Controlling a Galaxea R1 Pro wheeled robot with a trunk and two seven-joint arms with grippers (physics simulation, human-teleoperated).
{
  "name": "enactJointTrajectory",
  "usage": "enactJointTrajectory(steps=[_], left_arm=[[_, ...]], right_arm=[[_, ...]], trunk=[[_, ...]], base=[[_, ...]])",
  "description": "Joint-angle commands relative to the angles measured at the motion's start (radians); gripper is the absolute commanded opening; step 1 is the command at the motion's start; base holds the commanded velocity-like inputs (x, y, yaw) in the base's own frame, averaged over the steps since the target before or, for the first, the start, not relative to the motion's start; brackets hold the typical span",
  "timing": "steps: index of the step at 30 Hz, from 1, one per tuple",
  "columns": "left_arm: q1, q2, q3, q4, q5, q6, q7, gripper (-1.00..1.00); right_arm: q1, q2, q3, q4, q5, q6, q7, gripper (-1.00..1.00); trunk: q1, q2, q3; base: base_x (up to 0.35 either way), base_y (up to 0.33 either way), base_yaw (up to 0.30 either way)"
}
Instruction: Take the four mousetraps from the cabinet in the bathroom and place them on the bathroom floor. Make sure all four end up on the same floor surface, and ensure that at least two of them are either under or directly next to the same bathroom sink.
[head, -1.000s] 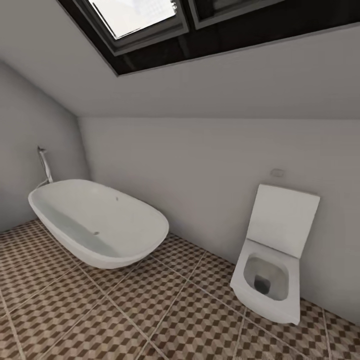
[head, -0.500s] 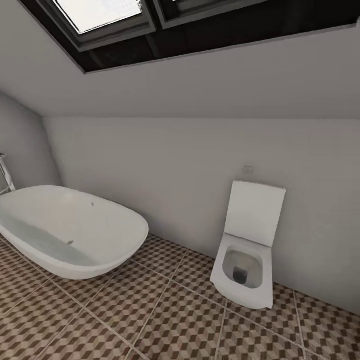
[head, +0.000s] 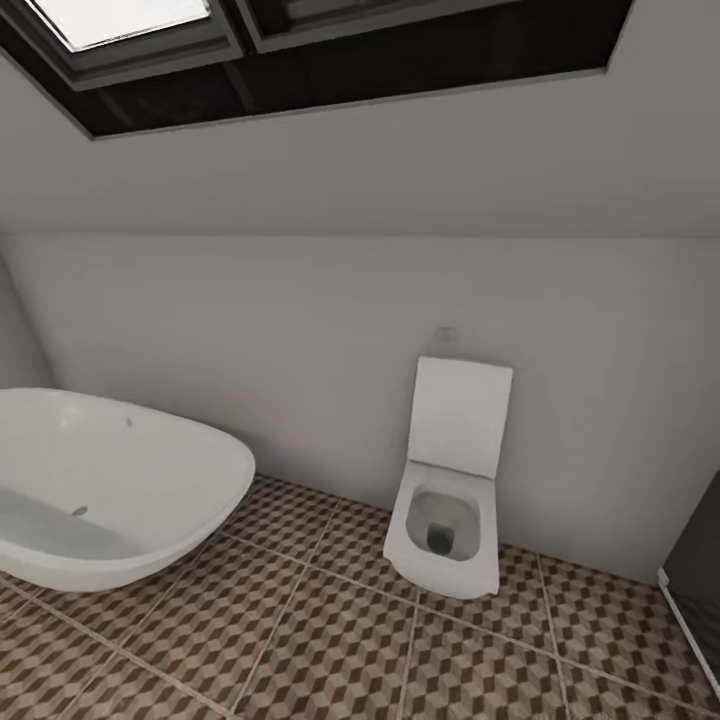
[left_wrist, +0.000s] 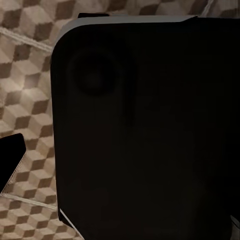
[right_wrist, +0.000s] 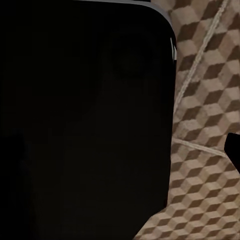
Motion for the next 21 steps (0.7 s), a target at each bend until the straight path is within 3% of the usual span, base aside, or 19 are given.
enactJointTrajectory(steps=[1,21], left_arm=[[0.0,0.0,0.001,0.0,0.003,-0.003,-0.002,1.0],[0.0,0.0,0.001,0.0,0.003,-0.003,-0.002,1.0]], right_arm=[[0.0,0.0,-0.001,0.0,-0.001,-0.003,-0.001,1.0],[0.0,0.0,-0.001,0.0,-0.001,-0.003,-0.001,1.0]], trunk=[[0.0,0.0,-0.001],[0.0,0.0,-0.001]], base=[[0.0,0.0,-0.29],[0.0,0.0,-0.29]])
